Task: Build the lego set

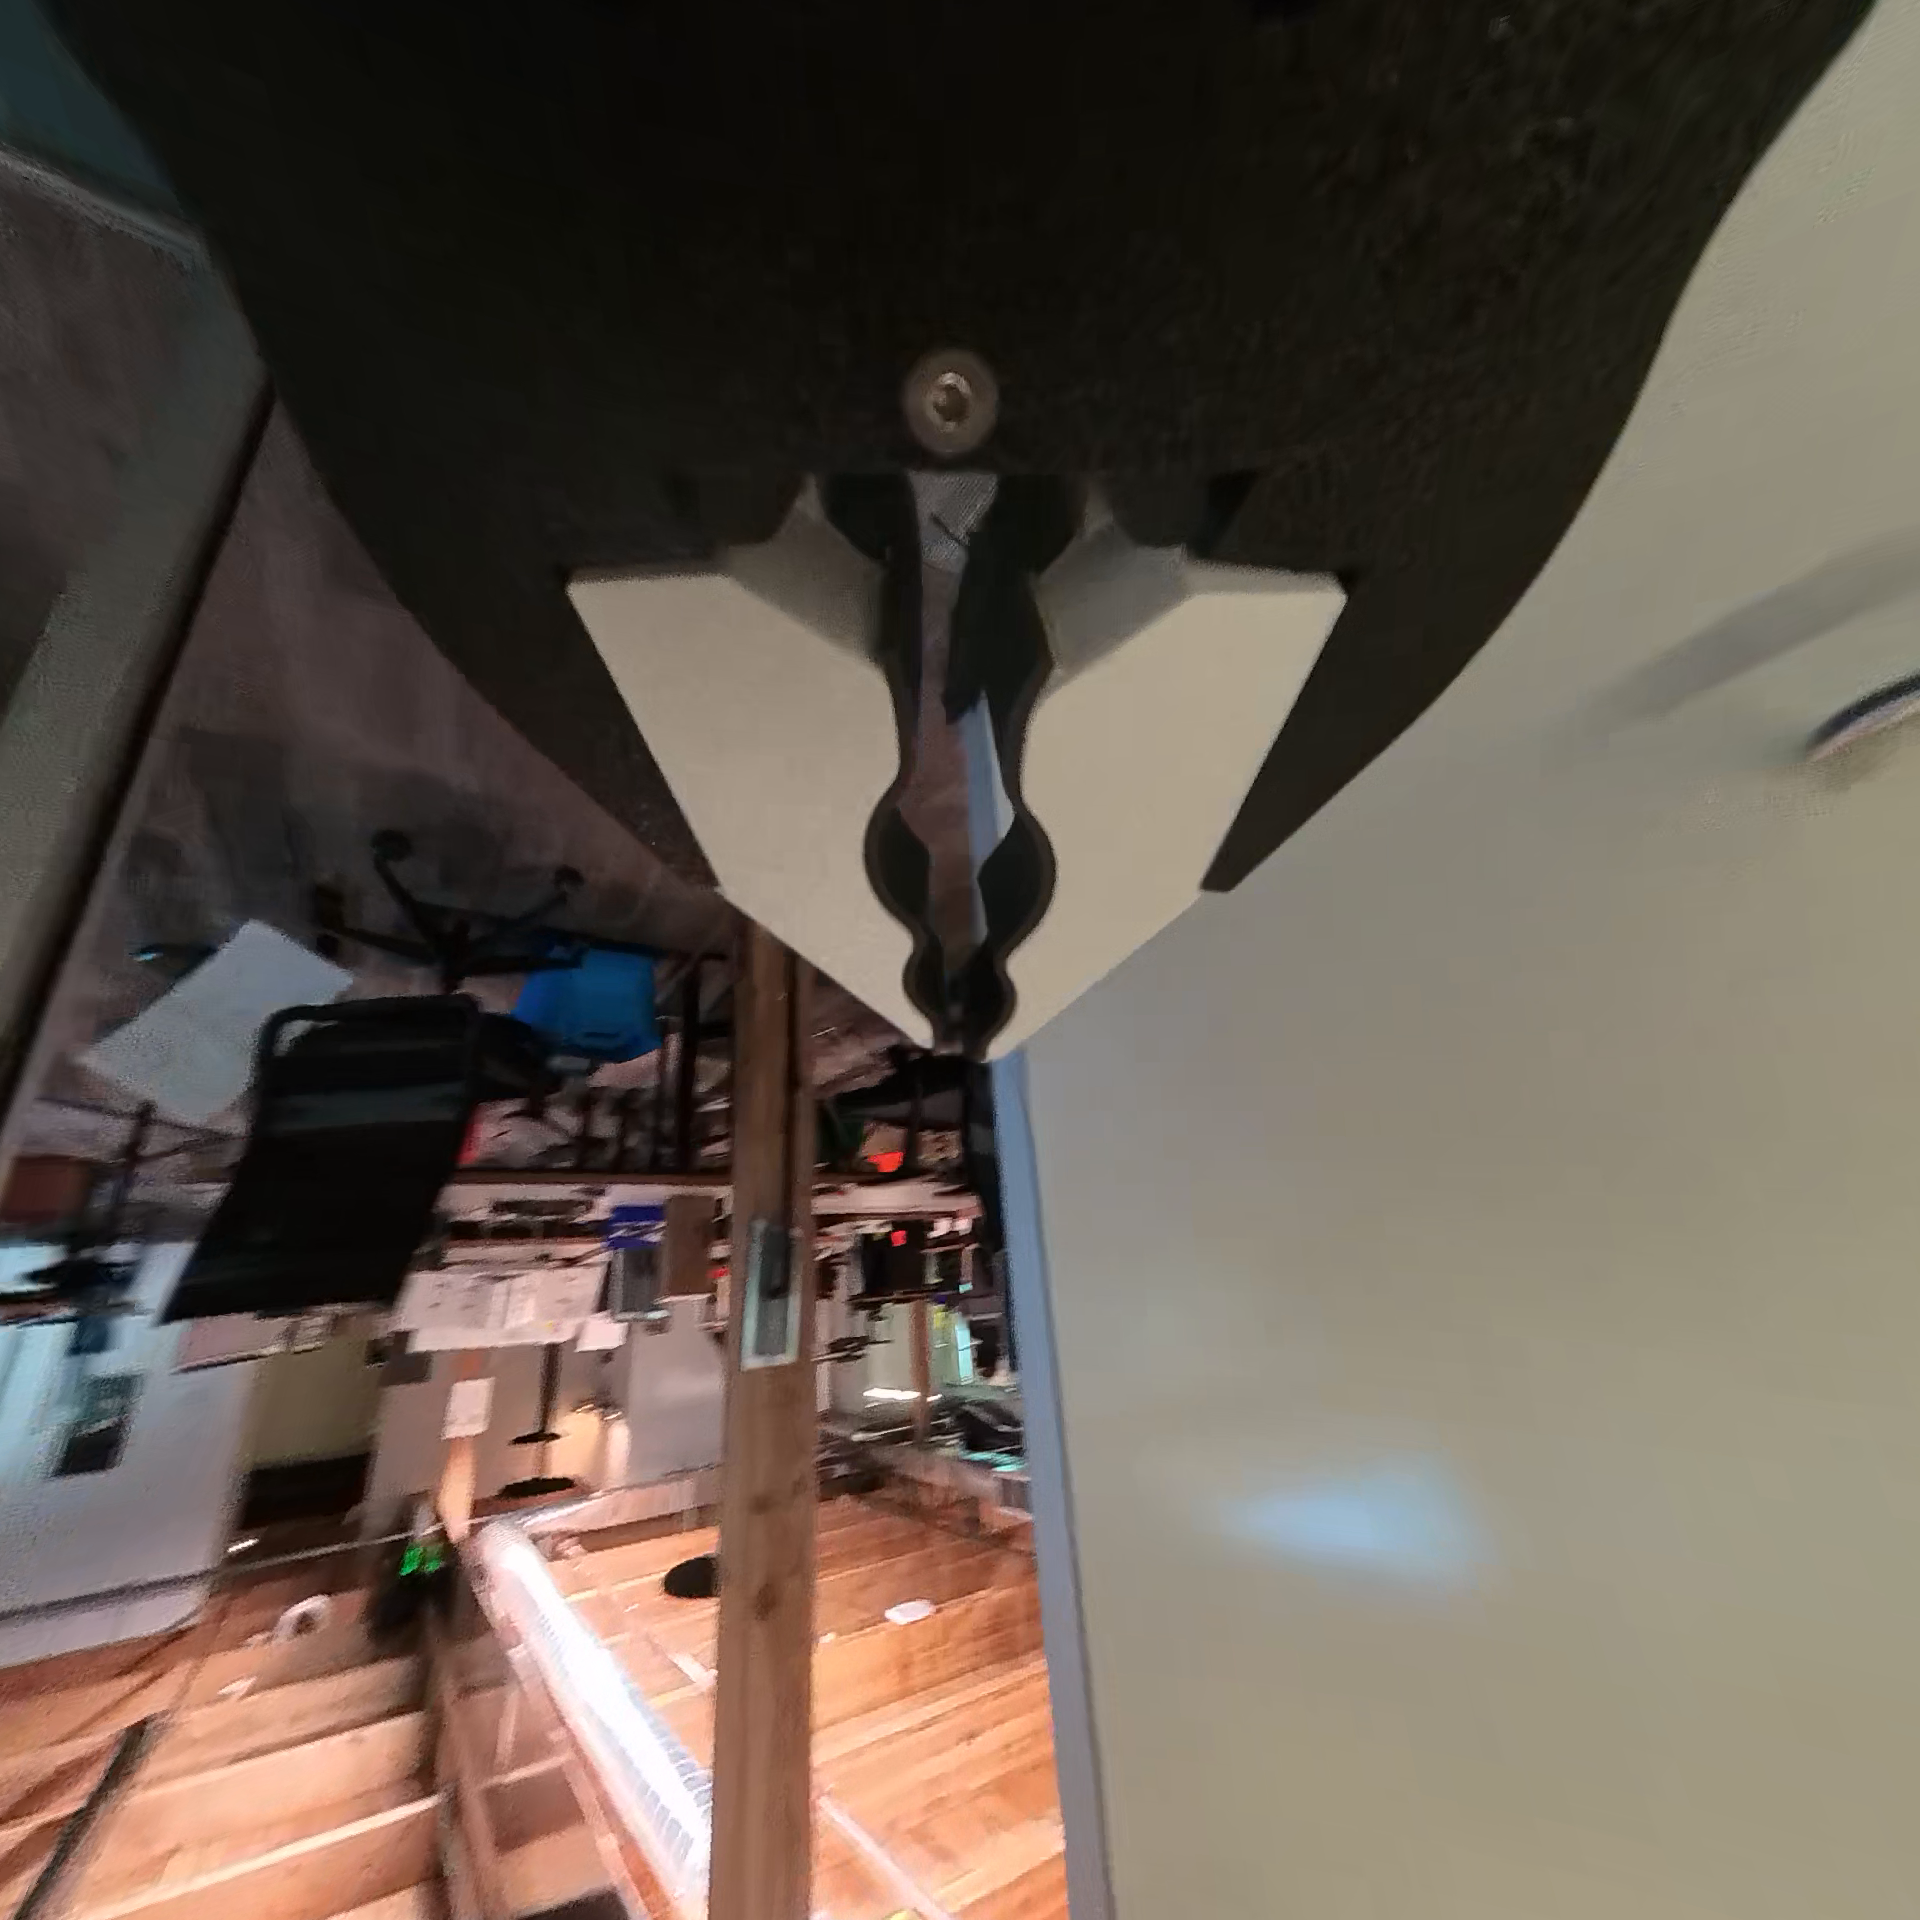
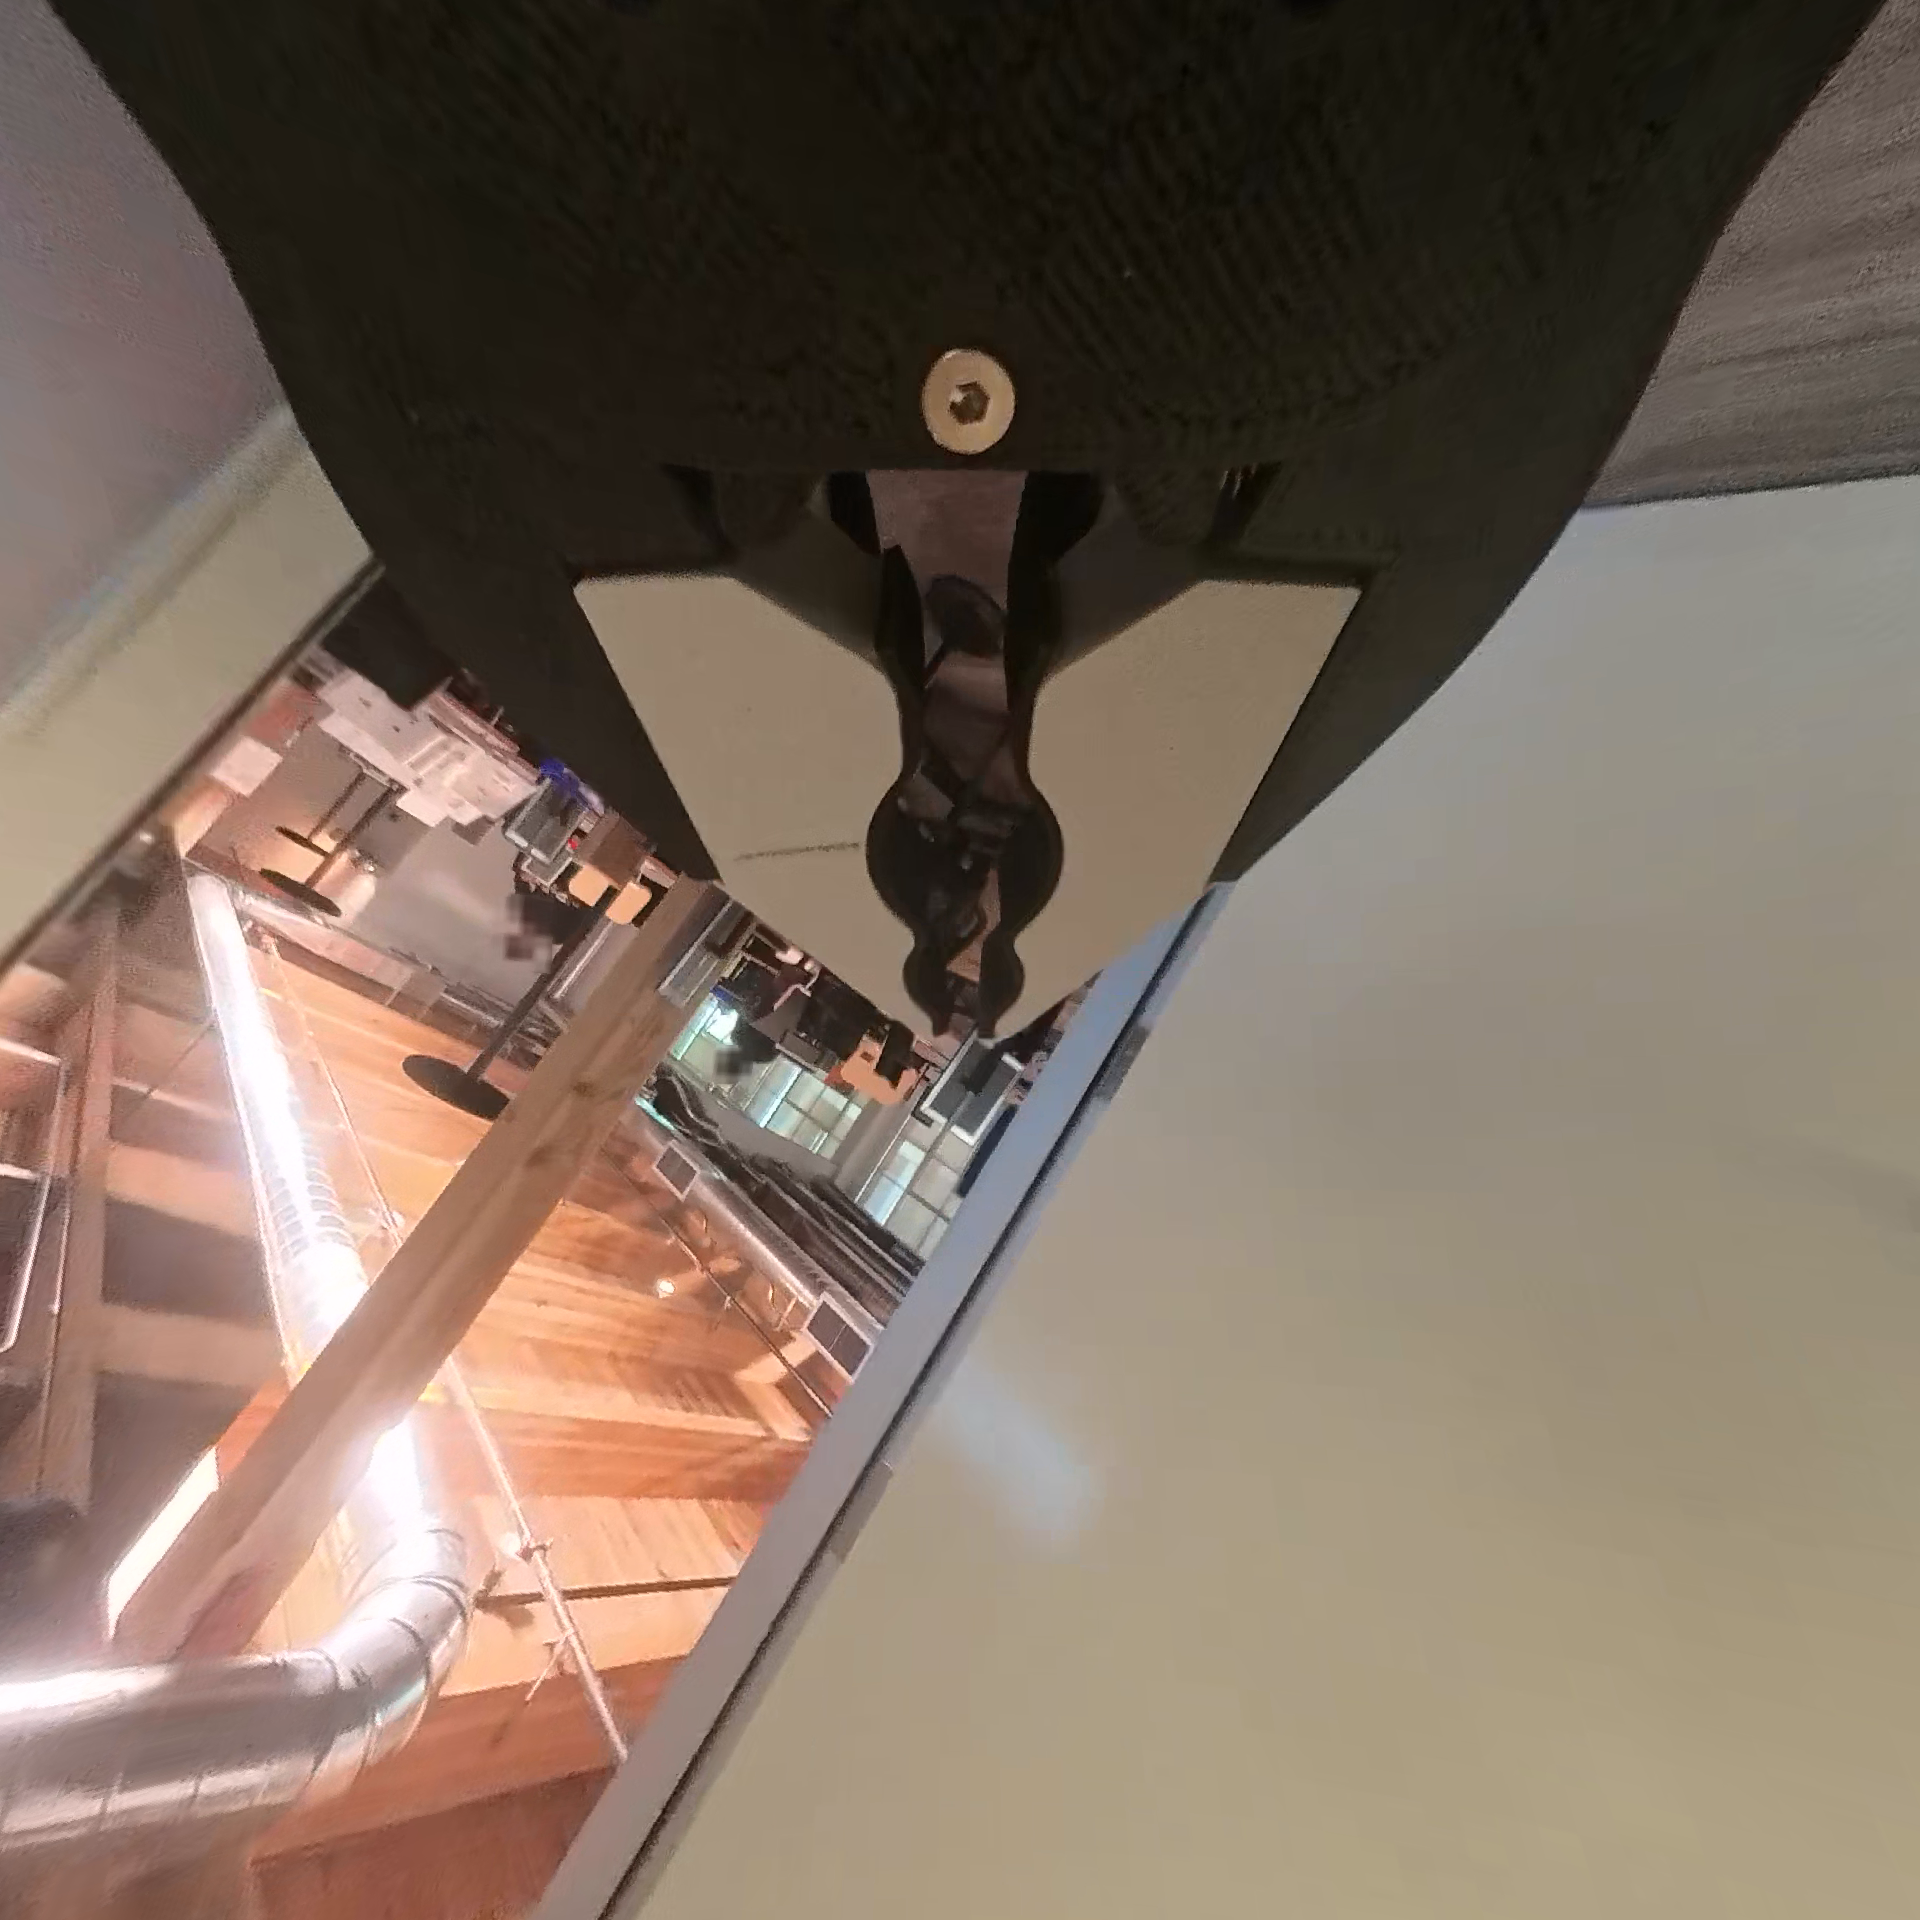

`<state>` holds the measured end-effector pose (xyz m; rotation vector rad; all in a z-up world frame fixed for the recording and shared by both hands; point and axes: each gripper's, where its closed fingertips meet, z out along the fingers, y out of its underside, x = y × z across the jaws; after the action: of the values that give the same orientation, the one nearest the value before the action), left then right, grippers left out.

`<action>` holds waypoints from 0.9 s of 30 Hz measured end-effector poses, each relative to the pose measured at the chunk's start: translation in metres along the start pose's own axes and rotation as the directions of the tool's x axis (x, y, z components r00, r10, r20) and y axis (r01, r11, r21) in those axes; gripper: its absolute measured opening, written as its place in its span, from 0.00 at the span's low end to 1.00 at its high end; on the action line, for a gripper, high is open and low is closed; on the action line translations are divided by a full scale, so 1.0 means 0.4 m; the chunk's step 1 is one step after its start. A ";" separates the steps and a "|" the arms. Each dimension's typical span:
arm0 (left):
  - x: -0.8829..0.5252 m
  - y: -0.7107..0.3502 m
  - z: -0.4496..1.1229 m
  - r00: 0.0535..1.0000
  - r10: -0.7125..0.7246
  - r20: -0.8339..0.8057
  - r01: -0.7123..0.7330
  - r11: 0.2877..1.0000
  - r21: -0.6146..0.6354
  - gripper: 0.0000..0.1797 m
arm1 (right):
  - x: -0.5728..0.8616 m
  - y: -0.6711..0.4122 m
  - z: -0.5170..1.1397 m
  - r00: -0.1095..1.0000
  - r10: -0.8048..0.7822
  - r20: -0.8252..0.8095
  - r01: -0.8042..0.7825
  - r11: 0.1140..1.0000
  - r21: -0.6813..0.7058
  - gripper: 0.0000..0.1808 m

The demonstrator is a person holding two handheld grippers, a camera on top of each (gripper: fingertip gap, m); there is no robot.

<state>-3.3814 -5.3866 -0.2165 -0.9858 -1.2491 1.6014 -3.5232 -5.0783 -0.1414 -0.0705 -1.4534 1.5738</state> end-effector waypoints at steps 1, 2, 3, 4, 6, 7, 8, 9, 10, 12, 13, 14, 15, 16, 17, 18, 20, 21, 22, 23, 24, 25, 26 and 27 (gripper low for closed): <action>0.013 -0.001 0.091 0.999 -0.001 -0.043 0.002 1.000 0.015 0.00 | 0.023 0.012 0.050 1.000 -0.005 -0.008 0.005 1.000 0.013 0.02; 0.028 0.002 0.180 0.997 0.008 -0.083 -0.006 1.000 0.022 0.00 | 0.047 0.028 0.097 1.000 -0.014 -0.018 0.015 1.000 0.024 0.02; 0.050 0.009 0.268 0.992 0.020 -0.123 -0.018 1.000 0.019 0.00 | 0.071 0.052 0.139 0.999 -0.021 -0.029 0.021 1.000 0.018 0.02; 0.074 0.015 0.351 0.986 0.028 -0.163 -0.026 1.000 0.016 0.00 | 0.094 0.084 0.178 0.999 -0.017 -0.037 0.017 1.000 -0.004 0.02; 0.134 0.028 0.510 0.969 0.033 -0.246 -0.025 0.999 0.036 0.00 | 0.127 0.179 0.253 1.000 0.012 -0.026 -0.014 0.998 -0.063 0.02; 0.165 0.038 0.585 0.959 0.031 -0.281 -0.018 0.999 0.048 0.00 | 0.139 0.230 0.287 0.999 0.030 -0.020 -0.032 0.996 -0.087 0.02; 0.194 0.051 0.658 0.951 0.027 -0.308 -0.010 0.998 0.055 0.00 | 0.152 0.280 0.319 0.999 0.043 -0.018 -0.045 0.993 -0.105 0.02; 0.223 0.068 0.733 0.944 0.020 -0.328 0.000 0.998 0.061 0.00 | 0.165 0.334 0.354 0.998 0.053 -0.019 -0.055 0.991 -0.122 0.01; 0.249 0.086 0.803 0.939 0.011 -0.345 0.013 0.998 0.067 0.00 | 0.179 0.389 0.392 0.998 0.063 -0.020 -0.065 0.988 -0.138 0.02; 0.299 0.127 0.948 0.932 -0.007 -0.363 0.037 0.996 0.076 0.00 | 0.210 0.502 0.481 0.997 0.078 -0.009 -0.079 0.983 -0.164 0.02; 0.322 0.149 1.021 0.930 -0.012 -0.367 0.041 0.997 0.072 0.00 | 0.228 0.554 0.533 0.997 0.081 0.008 -0.079 0.982 -0.171 0.02; 0.346 0.172 1.094 0.929 -0.010 -0.371 0.038 0.997 0.069 0.00 | 0.251 0.602 0.587 0.996 0.080 0.028 -0.073 0.981 -0.177 0.02; 0.369 0.190 1.168 0.928 0.001 -0.371 0.029 0.997 0.073 0.00 | 0.280 0.649 0.646 0.996 0.073 0.045 -0.064 0.982 -0.176 0.02; 0.387 0.204 1.244 0.933 0.010 -0.359 0.018 0.997 0.075 0.00 | 0.315 0.690 0.707 0.996 0.071 0.055 -0.061 0.984 -0.170 0.02; 0.404 0.215 1.331 0.939 0.003 -0.344 0.019 0.998 0.060 0.00 | 0.354 0.728 0.772 0.994 0.085 0.062 -0.074 0.983 -0.169 0.02; 0.423 0.226 1.408 0.937 -0.019 -0.348 0.031 0.999 0.030 0.00 | 0.393 0.763 0.841 0.991 0.112 0.077 -0.098 0.980 -0.176 0.02; 0.471 0.225 1.544 0.919 -0.036 -0.393 0.047 0.999 0.017 0.00 | 0.456 0.820 0.970 0.978 0.160 0.131 -0.136 0.974 -0.181 0.03; 0.491 0.224 1.605 0.910 -0.023 -0.414 0.039 0.999 0.031 0.00 | 0.478 0.853 1.033 0.971 0.176 0.164 -0.148 0.974 -0.173 0.03; 0.507 0.233 1.665 0.903 -0.009 -0.430 0.024 0.999 0.029 0.00 | 0.494 0.889 1.093 0.960 0.195 0.202 -0.162 0.972 -0.168 0.03; 0.518 0.249 1.725 0.898 -0.005 -0.440 0.011 1.000 0.010 0.00 | 0.504 0.929 1.153 0.944 0.227 0.238 -0.187 0.966 -0.180 0.03; 0.525 0.272 1.782 0.895 -0.014 -0.447 0.006 1.000 -0.021 0.00 | 0.512 0.970 1.209 0.924 0.274 0.267 -0.222 0.953 -0.207 0.07; 0.533 0.298 1.839 0.888 -0.033 -0.458 0.009 0.998 -0.055 0.00 | 0.513 1.009 1.264 0.896 0.329 0.298 -0.265 0.935 -0.236 0.12; 0.540 0.326 1.883 0.878 -0.053 -0.476 0.012 0.996 -0.088 0.00 | 0.501 1.038 1.314 0.851 0.381 0.363 -0.304 0.919 -0.251 0.13; 0.545 0.357 1.935 0.868 -0.068 -0.492 0.012 0.993 -0.117 0.01 | 0.481 1.061 1.359 0.783 0.428 0.451 -0.341 0.902 -0.265 0.16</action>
<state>-4.1966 -5.4353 -0.2278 -1.3315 -0.9930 1.1468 -4.2044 -5.2843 -0.2194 -0.0653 -2.0892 1.8868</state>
